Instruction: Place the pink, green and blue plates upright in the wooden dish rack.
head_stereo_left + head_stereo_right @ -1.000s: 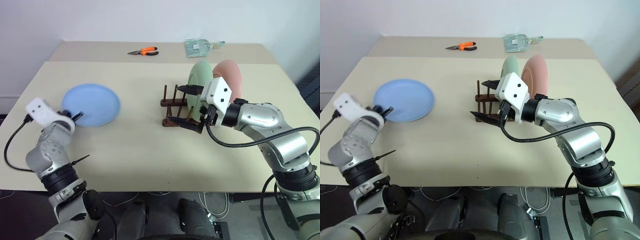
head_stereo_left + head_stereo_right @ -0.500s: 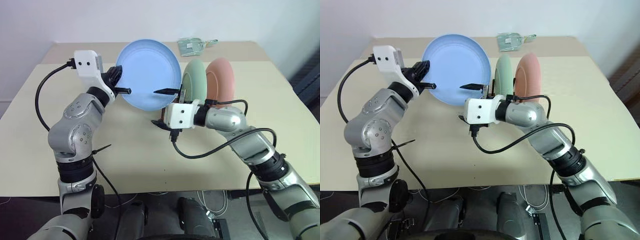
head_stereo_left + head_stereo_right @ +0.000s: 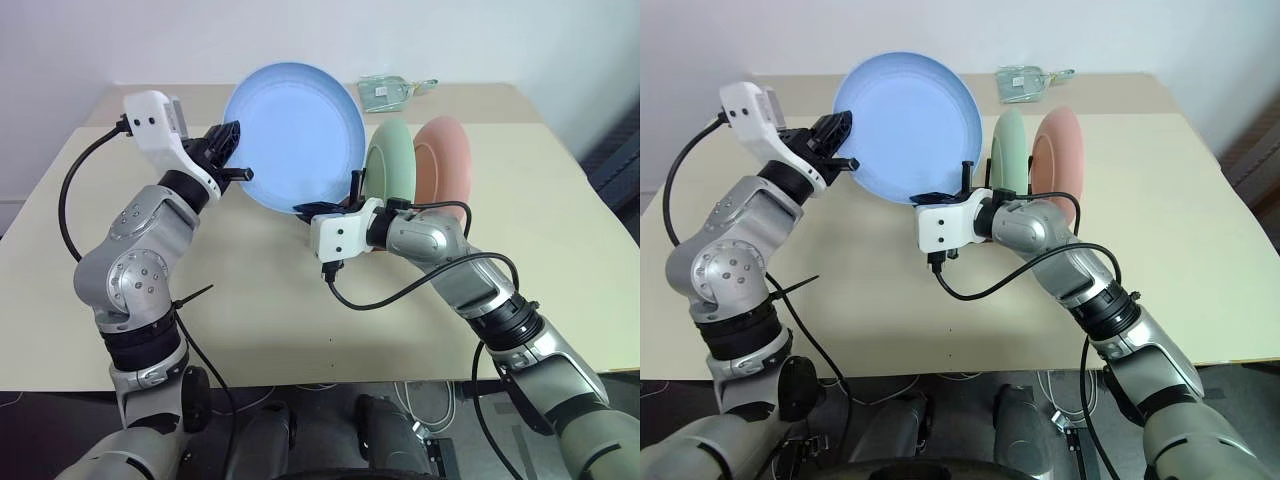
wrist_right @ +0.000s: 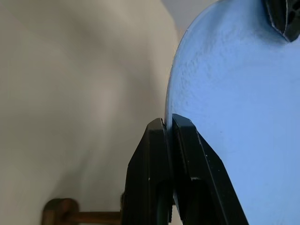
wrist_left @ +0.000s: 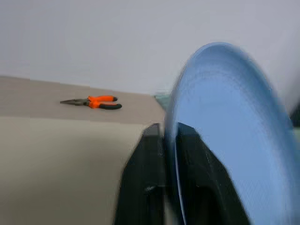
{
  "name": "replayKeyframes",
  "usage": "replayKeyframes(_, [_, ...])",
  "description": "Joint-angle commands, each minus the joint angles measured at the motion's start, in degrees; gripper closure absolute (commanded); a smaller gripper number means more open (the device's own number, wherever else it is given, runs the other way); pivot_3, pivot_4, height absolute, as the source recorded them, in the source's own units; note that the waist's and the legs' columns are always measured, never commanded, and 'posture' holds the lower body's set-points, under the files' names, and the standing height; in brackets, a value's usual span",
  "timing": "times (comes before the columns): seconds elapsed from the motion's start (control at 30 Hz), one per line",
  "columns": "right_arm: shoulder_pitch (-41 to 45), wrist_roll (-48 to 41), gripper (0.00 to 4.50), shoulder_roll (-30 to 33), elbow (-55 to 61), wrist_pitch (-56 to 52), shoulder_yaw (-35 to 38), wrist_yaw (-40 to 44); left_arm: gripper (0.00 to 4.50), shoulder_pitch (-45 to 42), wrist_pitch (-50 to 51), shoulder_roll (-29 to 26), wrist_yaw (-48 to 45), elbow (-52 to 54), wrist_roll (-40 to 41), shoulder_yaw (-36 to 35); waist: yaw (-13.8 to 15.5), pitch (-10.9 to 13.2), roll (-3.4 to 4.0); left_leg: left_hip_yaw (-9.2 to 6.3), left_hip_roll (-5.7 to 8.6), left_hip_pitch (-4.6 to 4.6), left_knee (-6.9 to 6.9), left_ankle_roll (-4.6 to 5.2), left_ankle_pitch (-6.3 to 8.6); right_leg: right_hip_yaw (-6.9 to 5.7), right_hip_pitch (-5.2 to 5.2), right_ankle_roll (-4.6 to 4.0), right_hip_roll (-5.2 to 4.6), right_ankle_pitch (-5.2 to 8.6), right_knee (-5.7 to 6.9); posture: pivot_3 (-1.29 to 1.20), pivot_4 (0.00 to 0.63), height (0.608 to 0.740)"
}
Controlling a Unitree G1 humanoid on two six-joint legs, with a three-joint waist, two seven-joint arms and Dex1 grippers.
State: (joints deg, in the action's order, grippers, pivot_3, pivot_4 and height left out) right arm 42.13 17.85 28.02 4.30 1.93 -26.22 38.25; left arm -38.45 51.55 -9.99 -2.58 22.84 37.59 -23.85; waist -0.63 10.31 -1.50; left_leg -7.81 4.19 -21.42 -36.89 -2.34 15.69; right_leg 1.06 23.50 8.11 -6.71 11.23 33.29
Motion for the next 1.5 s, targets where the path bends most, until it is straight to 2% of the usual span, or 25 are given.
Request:
replayKeyframes(0.03, [1.1, -2.4, 4.5, -1.2, 3.1, 1.6, 3.9, -0.2, 1.99, -5.9, -7.7, -0.5, 4.4, -0.8, 3.5, -8.0, 0.0, 0.0, -0.01, 0.0, 0.0, 0.0, 0.0, -0.01, 0.0, 0.0, 0.0, -0.01, 0.0, 0.0, 0.0, 0.0, 0.15, 0.74])
replayKeyframes(0.07, [0.8, -4.7, 4.5, -1.7, 3.6, 2.1, 4.8, 0.3, 1.54, -6.6, -9.9, -1.7, 5.3, -2.5, 2.9, -10.0, -0.2, 0.0, -0.01, 0.0, 0.0, 0.01, 0.01, -0.01, -0.01, 0.0, 0.01, -0.01, 0.01, 0.0, 0.0, 0.0, 0.15, 0.74])
replayKeyframes(0.13, [0.1, -10.9, 4.5, -3.0, 5.7, 1.7, 7.4, 2.1, 1.54, -6.4, -13.6, -5.4, 5.0, -5.5, 0.0, -11.6, -0.4, 0.0, 0.02, 0.03, -0.02, 0.07, 0.07, -0.04, -0.02, 0.02, 0.01, -0.01, 0.02, -0.01, 0.0, 0.0, 0.15, 0.74])
replayKeyframes(0.2, [-0.3, -17.4, 4.5, -4.7, 8.0, -1.1, 10.3, 3.5, 1.54, -3.0, -16.7, -9.9, 1.7, -7.0, -4.3, -8.9, -0.5, 0.0, 0.04, 0.04, -0.04, 0.15, 0.24, -0.15, -0.09, 0.05, 0.03, -0.01, 0.05, -0.01, 0.0, 0.0, 0.15, 0.74])
replayKeyframes(0.33, [0.5, -35.9, 4.5, -9.7, 14.2, -16.8, 18.0, 3.3, 1.54, 9.0, -22.3, -16.1, -6.7, -8.8, -12.3, 0.4, 0.1, 0.0, 0.01, 0.04, -0.02, 0.2, 0.48, -0.2, -0.13, 0.09, 0.06, -0.06, 0.04, -0.02, -0.02, 0.0, 0.15, 0.74])
replayKeyframes(0.47, [2.0, -59.7, 4.5, -16.8, 18.4, -34.5, 28.6, -7.2, 1.54, 19.5, -26.5, -16.8, -13.8, -8.3, -16.7, 9.5, 0.2, 0.0, 0.02, -0.1, -0.02, 0.14, 0.51, -0.17, -0.13, 0.05, 0.08, -0.19, 0.04, -0.09, -0.04, 0.0, 0.15, 0.74])
replayKeyframes(0.6, [0.7, -77.3, 4.5, -21.9, 19.4, -43.8, 35.2, -21.8, 1.54, 26.6, -27.5, -16.0, -20.1, -6.0, -17.0, 17.2, -0.1, -0.1, 0.09, -0.12, -0.07, 0.14, 0.68, -0.18, -0.14, 0.06, 0.24, -0.27, 0.06, -0.1, 0.0, 0.0, 0.15, 0.74])
replayKeyframes(0.67, [0.2, -82.8, 4.5, -23.3, 19.3, -46.2, 36.7, -28.0, 1.54, 28.0, -26.9, -15.2, -21.7, -5.0, -16.1, 18.7, -0.2, -0.1, 0.1, -0.1, -0.08, 0.12, 0.77, -0.18, -0.14, 0.1, 0.41, -0.29, 0.06, -0.1, 0.07, 0.0, 0.15, 0.74])
replayKeyframes(0.9, [-2.8, -92.0, 4.5, -24.1, 19.0, -49.8, 36.1, -39.5, 1.54, 29.5, -25.7, -15.4, -25.3, -3.6, -15.5, 21.1, -0.3, -0.1, 0.2, -0.01, -0.11, 0.03, 0.77, -0.19, -0.16, 0.2, 0.68, -0.42, 0.19, -0.17, 0.18, 0.0, 0.15, 0.74])
replayKeyframes(1.1, [-2.6, -91.9, 4.5, -22.2, 15.5, -50.3, 35.8, -42.6, 1.54, 31.5, -23.3, -17.0, -29.4, -0.7, -13.9, 22.7, -0.3, -0.1, 0.21, 0.03, -0.11, 0.02, 0.75, -0.18, -0.17, 0.23, 0.68, -0.42, 0.19, -0.17, 0.18, 0.0, 0.15, 0.74])
replayKeyframes(1.43, [-0.9, -90.6, 4.5, -19.6, 9.8, -50.3, 36.2, -42.5, 1.54, 31.8, -22.7, -16.4, -29.3, 0.3, -14.6, 23.0, -0.3, -0.1, 0.22, 0.04, -0.13, 0.03, 0.76, -0.18, -0.17, 0.23, 0.68, -0.42, 0.22, -0.17, 0.17, 0.0, 0.15, 0.74])
replayKeyframes(1.5, [-0.2, -88.5, 3.86, -18.5, 9.6, -50.0, 35.5, -41.0, 1.5, 31.8, -22.7, -16.3, -29.2, 0.4, -14.8, 23.2, -0.3, -0.1, 0.22, 0.04, -0.13, 0.02, 0.75, -0.18, -0.17, 0.23, 0.67, -0.42, 0.22, -0.17, 0.17, 0.0, 0.15, 0.74])
